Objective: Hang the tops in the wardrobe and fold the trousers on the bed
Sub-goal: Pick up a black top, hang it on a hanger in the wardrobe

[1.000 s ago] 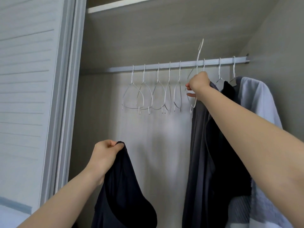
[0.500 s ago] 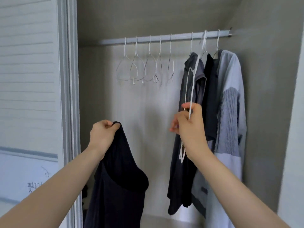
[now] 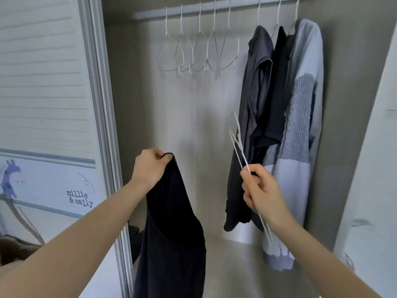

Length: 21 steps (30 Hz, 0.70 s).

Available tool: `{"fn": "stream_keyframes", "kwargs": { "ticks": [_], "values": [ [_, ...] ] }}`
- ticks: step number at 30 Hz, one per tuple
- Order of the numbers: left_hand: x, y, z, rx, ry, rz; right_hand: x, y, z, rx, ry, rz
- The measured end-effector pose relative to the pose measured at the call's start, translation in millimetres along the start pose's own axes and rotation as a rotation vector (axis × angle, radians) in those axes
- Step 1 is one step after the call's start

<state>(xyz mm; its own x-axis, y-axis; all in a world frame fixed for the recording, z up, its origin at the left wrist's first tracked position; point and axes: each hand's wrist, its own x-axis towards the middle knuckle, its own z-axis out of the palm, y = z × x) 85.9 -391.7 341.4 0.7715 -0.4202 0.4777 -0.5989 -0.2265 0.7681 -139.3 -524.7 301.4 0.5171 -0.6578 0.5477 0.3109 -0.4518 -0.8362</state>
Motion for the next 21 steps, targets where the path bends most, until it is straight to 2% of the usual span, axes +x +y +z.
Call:
{"fn": "stream_keyframes", "kwargs": {
  "ticks": [5, 10, 15, 18, 21],
  "values": [
    [13.5, -16.9, 6.1, 0.297, -0.029, 0.031, -8.8, -14.5, -19.9, 0.116, -0.068, 0.031],
    [31.3, -35.3, -2.2, 0.485, -0.047, -0.044, -7.0, -24.5, -36.9, 0.063, -0.216, 0.098],
    [38.5, -41.7, -8.6, 0.416, -0.087, -0.069, -4.8, -23.0, -35.9, -0.037, -0.367, 0.172],
    [36.5, -36.1, -3.9, 0.454, -0.164, -0.005, -0.3, -21.6, -30.6, -0.024, -0.396, 0.205],
    [35.9, -37.4, -3.5, 0.502, -0.168, 0.033, 3.5, -28.5, -31.0, -0.016, -0.451, 0.202]
  ]
}}
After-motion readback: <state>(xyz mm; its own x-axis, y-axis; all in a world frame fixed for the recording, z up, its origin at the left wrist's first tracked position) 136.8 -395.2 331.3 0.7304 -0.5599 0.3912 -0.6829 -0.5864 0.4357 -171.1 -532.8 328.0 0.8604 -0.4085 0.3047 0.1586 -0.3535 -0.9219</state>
